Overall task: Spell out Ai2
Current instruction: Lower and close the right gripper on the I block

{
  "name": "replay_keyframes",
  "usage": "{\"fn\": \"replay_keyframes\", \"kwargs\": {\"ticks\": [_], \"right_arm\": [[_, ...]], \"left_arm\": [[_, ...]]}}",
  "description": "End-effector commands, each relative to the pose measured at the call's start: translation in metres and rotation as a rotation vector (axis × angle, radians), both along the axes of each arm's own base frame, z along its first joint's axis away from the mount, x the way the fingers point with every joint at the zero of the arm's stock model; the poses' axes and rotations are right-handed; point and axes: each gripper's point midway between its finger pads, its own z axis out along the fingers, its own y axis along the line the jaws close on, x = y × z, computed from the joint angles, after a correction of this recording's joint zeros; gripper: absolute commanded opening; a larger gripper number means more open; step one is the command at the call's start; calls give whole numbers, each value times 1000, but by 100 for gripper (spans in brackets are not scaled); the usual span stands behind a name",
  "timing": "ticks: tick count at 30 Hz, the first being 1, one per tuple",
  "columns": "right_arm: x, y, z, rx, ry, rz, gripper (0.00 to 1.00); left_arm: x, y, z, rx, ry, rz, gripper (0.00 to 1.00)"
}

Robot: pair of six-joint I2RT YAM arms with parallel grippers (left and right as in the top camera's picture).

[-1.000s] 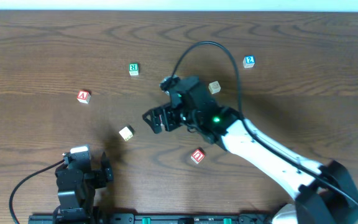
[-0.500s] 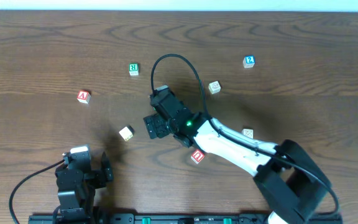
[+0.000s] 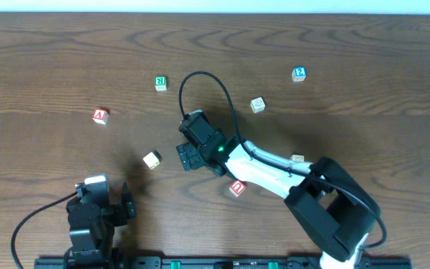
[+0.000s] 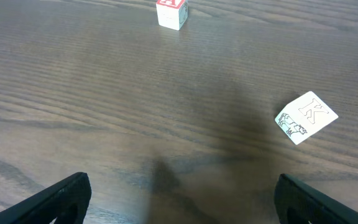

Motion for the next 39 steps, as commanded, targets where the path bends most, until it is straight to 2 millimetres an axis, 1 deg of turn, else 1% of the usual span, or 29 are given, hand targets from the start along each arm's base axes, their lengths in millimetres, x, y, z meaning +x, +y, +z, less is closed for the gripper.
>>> {"fn": "replay_keyframes", "kwargs": {"ticks": [1,3,4,6,8,10,18,27,30,32,34,37,39], "right_arm": [[5,5,3,8,-20,-4,82],[6,6,3,11,-23,-3,74],[7,7,3,13,-25,-3,68],[7,8,3,16,-28,-3,61],[8,9,4,21,-32,-3,59],[9,9,5,24,-35,-4,51],[10,11,6,31,-42,-4,47],[15,3,5,-6,-69,-29,46],[16,0,0,-22,-68,-36,46],[14,-1,-6,-36,-56,-35,45],[13,-1,-8,-38,-53,-34,45],[14,0,-8,-34,-54,-36,40],[13,-1,-8,-35,-52,-36,33]], "left_arm": [[-4,1,-9,3,33,2,96],[-4,1,-9,3,33,2,95],[-4,1,-9,3,33,2,95],[-4,1,-9,3,33,2,95],[-4,1,-9,3,33,2,95],[-4,1,-9,3,33,2,95],[-4,1,-9,3,33,2,95],[-4,1,-9,3,33,2,95],[-4,1,-9,3,33,2,95],[-4,1,-9,3,33,2,95],[-4,1,-9,3,33,2,95],[-4,1,-9,3,33,2,95],[-4,1,-9,3,33,2,95]]}}
